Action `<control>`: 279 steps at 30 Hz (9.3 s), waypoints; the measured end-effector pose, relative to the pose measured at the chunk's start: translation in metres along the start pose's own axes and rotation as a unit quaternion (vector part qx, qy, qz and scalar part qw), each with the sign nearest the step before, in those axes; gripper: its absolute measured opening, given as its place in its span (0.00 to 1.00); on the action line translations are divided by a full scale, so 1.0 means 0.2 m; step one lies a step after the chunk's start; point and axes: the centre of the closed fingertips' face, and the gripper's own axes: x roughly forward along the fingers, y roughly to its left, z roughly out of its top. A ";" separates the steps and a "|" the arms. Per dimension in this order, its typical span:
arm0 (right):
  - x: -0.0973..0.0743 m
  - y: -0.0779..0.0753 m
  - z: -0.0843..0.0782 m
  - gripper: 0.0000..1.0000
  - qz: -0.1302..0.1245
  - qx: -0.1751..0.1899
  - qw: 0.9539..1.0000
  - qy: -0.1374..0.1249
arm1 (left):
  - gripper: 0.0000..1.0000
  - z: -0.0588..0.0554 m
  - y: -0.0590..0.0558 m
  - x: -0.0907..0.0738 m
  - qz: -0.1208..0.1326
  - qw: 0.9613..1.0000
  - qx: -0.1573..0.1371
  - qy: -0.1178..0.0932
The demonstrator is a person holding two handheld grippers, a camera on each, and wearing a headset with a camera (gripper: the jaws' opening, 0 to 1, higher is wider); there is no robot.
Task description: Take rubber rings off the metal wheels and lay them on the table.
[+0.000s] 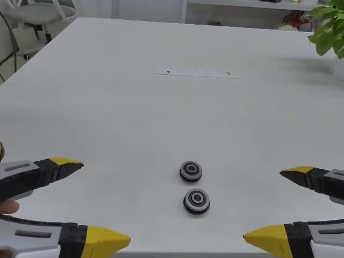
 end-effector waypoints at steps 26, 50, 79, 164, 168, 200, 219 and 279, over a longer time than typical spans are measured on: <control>0.00 -0.01 -0.02 0.89 -0.003 0.002 1.000 0.009 | 0.93 -0.01 0.01 0.00 -0.003 1.000 -0.009 0.000; 0.01 0.01 -0.04 0.88 0.006 0.002 1.000 0.019 | 0.90 -0.02 0.00 0.00 -0.006 1.000 0.004 0.006; -0.14 -0.04 0.26 0.79 0.010 -0.037 0.998 -0.050 | 0.87 0.38 -0.07 -0.10 -0.022 0.993 0.104 -0.055; 0.50 0.02 -0.14 0.22 0.123 -0.068 0.987 0.084 | 0.20 -0.05 -0.14 0.80 -0.155 0.970 0.178 0.051; 0.50 0.01 -0.13 0.22 0.120 -0.064 0.987 0.081 | 0.20 -0.05 -0.14 0.80 -0.155 0.970 0.181 0.049; 0.48 -0.01 -0.14 0.03 0.115 -0.071 0.987 0.092 | 0.15 -0.06 -0.16 0.81 -0.162 0.967 0.189 0.046; 0.48 -0.03 -0.14 0.00 0.101 -0.025 0.990 0.098 | 0.15 -0.07 -0.16 0.80 -0.162 0.966 0.196 0.046; 0.46 0.01 -0.05 0.00 0.139 0.248 0.957 0.062 | 0.14 -0.06 -0.15 0.81 -0.171 0.970 0.173 0.001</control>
